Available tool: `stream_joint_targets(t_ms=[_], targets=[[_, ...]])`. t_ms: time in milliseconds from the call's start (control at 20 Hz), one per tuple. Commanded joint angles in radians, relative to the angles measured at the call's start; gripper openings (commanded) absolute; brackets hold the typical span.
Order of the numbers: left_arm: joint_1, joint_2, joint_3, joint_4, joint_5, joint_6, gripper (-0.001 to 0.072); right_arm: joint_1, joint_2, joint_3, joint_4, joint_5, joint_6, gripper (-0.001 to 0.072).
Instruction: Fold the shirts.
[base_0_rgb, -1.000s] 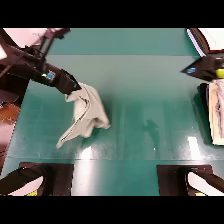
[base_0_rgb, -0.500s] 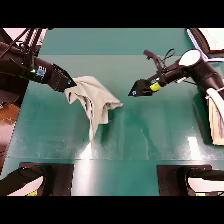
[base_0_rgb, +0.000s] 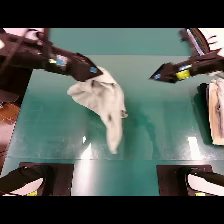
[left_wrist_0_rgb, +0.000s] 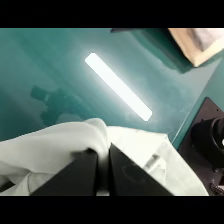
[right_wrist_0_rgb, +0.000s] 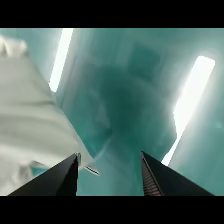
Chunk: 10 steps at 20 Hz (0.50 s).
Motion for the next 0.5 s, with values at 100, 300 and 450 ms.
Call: stream_joint_targets(t_ms=[100, 300, 450], targets=[[-0.097, -0.084, 0.003, 0.036, 0.023, 0.049, 0.0032, -0.204, 0.193, 0.0, 0.0, -0.002, 0.0, 0.0431], [-0.097, -0.084, -0.023, 0.197, -0.19, 0.006, 0.0206, -0.291, 0.265, 0.0, -0.001, -0.006, 0.0, 0.0431], [-0.097, -0.084, -0.164, 0.267, -0.224, -0.058, 0.0659, -0.314, 0.274, 0.0, -0.002, -0.002, 0.0, 0.0431]])
